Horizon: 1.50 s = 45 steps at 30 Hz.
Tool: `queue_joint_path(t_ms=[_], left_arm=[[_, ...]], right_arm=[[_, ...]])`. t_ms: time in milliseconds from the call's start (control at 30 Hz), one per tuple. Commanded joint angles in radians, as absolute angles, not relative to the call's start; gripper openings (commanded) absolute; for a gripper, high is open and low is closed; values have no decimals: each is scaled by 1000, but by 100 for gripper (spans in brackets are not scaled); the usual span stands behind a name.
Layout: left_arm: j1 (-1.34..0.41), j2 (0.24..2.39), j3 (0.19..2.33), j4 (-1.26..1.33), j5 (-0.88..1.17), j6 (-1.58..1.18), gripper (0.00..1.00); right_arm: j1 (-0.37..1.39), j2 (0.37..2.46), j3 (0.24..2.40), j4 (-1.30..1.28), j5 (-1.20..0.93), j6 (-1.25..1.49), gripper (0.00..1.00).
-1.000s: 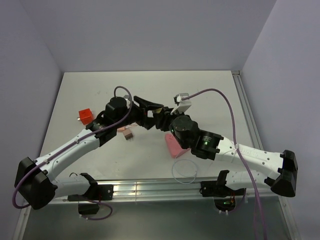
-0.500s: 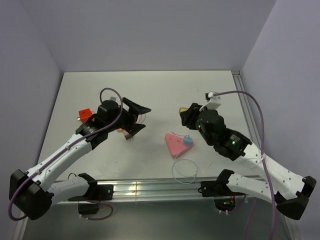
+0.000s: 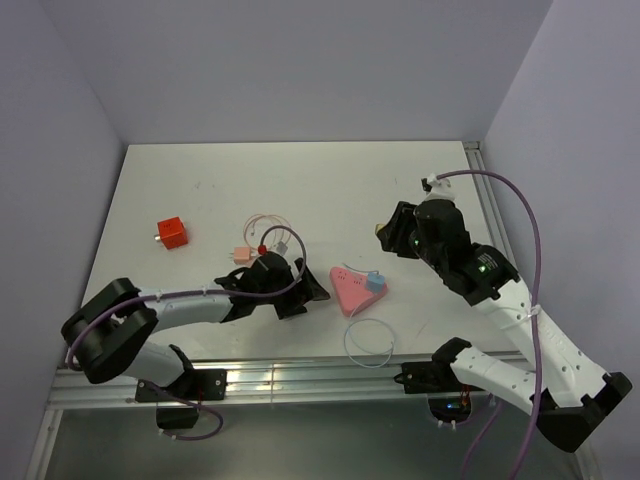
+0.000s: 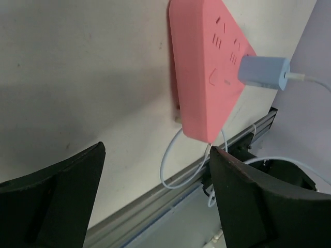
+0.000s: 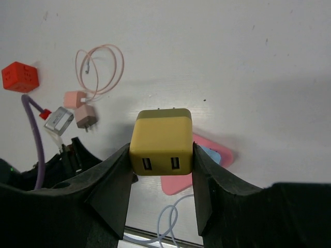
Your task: Insert the plug
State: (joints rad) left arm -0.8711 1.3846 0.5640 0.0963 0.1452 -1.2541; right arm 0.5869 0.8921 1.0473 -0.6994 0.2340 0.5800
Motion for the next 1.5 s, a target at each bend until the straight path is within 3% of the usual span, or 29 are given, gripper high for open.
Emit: queue_joint_path(t_ms=[0, 333, 633, 733, 1033, 1467], left_arm=[[-874, 1464, 574, 310, 141, -1270, 89], [-876, 1749, 568, 702, 264, -1423, 89], [-881, 1888, 555, 776, 288, -1548, 75], [-884, 1930, 568, 801, 304, -1548, 64], [-888, 1950, 583, 733, 210, -1419, 0], [-948, 1919, 534, 668, -52, -1331, 0]], right_arm=[[572, 908, 1046, -698, 166, 555, 0], [505, 1103, 1161, -767, 91, 543, 0], [482, 1238, 1281, -819, 9, 557, 0], [482, 1299, 1319, -854, -23, 549, 0], [482, 1446, 1341, -974, -109, 503, 0], [476, 1512, 1327, -1038, -199, 593, 0]])
